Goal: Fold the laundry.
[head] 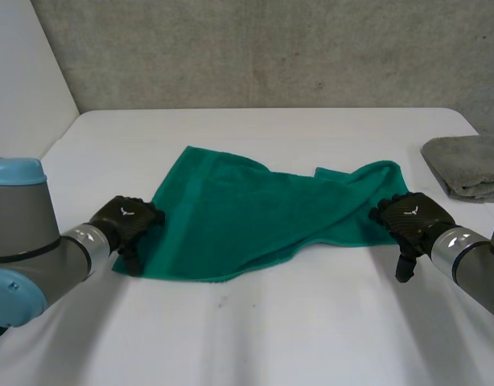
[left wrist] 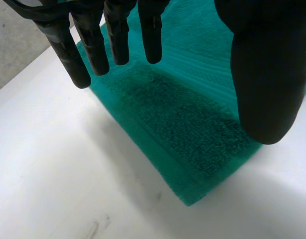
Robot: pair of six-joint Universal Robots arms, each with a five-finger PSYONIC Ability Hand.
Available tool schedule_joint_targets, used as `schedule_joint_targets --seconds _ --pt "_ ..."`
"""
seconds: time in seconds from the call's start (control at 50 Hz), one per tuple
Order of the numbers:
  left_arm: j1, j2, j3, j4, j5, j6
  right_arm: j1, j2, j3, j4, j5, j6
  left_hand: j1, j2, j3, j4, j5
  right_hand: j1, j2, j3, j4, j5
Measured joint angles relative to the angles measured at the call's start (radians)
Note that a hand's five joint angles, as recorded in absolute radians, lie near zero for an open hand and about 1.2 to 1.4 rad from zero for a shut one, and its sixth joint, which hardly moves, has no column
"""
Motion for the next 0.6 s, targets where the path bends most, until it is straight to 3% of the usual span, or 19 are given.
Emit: schedule_joint_targets --seconds 0.44,0.52,0.6 --pt "0.014 -0.07 0.022 0.01 0.033 0.008 0.001 0.0 0.009 -0.001 -0.001 -0.001 0.045 0.071 0.068 0.077 0.091 0.0 0.0 0.0 0.0 0.0" --pt "0.013 -0.075 0.025 0.011 0.032 0.009 0.002 0.0 0.01 -0.001 -0.001 -0.001 0.134 0.143 0.137 0.146 0.156 0.0 0.0 0.0 0.0 0.0" --pt "0.012 -0.077 0.029 0.017 0.03 0.009 0.004 0.0 0.011 -0.001 -0.001 -0.001 0.26 0.38 0.365 0.375 0.333 0.0 0.0 0.0 0.0 0.001"
